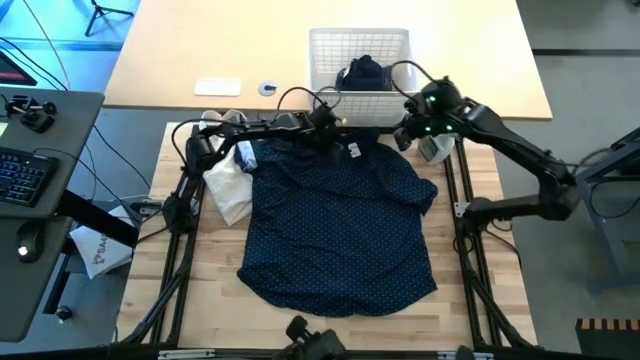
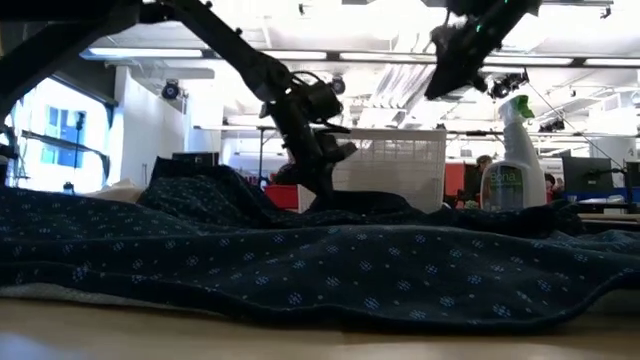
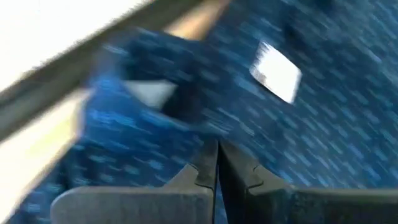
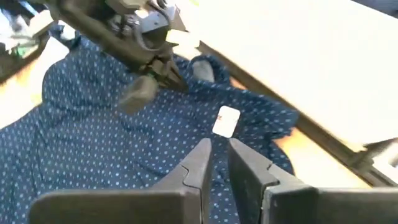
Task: Fold Laundry from Bin
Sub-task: Fold the blue polo shirt
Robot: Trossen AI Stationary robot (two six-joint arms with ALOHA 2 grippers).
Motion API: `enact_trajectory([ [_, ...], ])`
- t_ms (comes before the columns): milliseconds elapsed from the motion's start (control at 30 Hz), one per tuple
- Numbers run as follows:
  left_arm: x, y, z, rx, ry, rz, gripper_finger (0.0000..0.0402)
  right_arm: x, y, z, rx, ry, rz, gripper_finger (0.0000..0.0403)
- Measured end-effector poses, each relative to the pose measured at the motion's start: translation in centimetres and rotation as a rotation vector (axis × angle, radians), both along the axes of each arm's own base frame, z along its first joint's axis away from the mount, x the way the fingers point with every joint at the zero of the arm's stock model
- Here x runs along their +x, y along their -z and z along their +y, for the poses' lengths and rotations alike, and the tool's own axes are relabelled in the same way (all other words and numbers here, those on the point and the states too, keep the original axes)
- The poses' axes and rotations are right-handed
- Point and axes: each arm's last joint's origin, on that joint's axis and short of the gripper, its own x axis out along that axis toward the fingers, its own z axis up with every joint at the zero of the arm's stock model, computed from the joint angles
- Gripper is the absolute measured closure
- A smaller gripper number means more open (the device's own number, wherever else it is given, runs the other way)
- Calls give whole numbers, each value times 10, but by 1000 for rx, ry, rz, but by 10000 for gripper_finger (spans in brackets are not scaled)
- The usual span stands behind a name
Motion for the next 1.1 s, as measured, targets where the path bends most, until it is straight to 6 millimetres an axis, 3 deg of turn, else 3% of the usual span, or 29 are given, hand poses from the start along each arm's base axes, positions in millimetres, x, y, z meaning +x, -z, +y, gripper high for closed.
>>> enact_trajectory([
  [133,-7,0,12,-37,-101,-25,401,-14,-13,11,-32,65,-22,357],
  [267,-6,0,10,-60,-123,-37,401,-22,-19,18,-47,107,-31,357],
  [533,-16,-31,33,124,-213,-64,402,-22,-17,18,-34,107,-16,357],
  [800,-37,-39,50,129,-147,-13,401,-22,-15,19,-14,105,6,357],
  [933,-49,-72,35,179,4,44,401,-24,-11,21,26,87,41,357],
  [1100,-66,-118,-18,175,278,164,401,-18,1,20,73,-60,33,357],
])
